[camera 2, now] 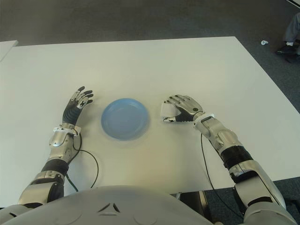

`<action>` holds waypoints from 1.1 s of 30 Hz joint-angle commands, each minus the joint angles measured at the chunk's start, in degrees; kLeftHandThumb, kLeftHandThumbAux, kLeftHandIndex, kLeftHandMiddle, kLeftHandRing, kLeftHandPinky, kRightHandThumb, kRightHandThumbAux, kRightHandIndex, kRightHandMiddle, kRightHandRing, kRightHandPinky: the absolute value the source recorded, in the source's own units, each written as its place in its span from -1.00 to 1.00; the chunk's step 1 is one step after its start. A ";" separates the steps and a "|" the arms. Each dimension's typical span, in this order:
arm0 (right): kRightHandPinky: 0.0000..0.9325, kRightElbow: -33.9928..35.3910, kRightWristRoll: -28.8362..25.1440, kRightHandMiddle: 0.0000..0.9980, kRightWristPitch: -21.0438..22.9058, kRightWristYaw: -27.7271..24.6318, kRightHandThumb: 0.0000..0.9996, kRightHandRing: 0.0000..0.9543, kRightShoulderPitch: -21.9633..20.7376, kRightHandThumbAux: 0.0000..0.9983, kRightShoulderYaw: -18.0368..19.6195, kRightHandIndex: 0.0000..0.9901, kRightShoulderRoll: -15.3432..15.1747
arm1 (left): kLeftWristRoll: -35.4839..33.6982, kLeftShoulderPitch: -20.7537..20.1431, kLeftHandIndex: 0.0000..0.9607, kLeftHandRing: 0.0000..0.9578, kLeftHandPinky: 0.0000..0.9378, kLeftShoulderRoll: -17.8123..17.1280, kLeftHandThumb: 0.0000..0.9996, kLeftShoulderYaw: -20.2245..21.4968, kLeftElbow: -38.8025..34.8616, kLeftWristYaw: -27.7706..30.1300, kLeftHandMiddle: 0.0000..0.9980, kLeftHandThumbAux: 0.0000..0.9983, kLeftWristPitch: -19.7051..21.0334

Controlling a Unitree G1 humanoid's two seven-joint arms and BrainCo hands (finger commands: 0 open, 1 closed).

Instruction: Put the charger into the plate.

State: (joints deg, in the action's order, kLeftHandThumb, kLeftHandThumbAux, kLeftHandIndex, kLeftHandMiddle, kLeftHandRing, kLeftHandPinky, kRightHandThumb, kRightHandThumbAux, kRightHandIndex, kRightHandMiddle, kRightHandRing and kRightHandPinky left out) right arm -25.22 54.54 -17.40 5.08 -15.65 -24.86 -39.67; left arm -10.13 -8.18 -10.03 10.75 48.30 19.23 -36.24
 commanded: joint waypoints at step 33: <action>-1.00 -2.64 2.50 -1.00 -2.75 0.98 -0.45 -1.00 -0.40 -0.75 -4.75 -1.00 -3.71 | 0.91 5.33 -0.81 -0.55 -0.54 1.38 -1.00 -0.97 4.28 -0.17 -0.56 -0.03 4.49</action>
State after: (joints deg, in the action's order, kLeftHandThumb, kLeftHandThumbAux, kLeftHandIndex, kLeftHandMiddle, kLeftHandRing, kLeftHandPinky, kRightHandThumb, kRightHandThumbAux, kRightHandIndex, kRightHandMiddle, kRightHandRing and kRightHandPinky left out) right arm -26.49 56.26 -19.35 7.00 -16.79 -28.26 -43.09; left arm -10.04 -8.18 -10.16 10.44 48.29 19.23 -36.18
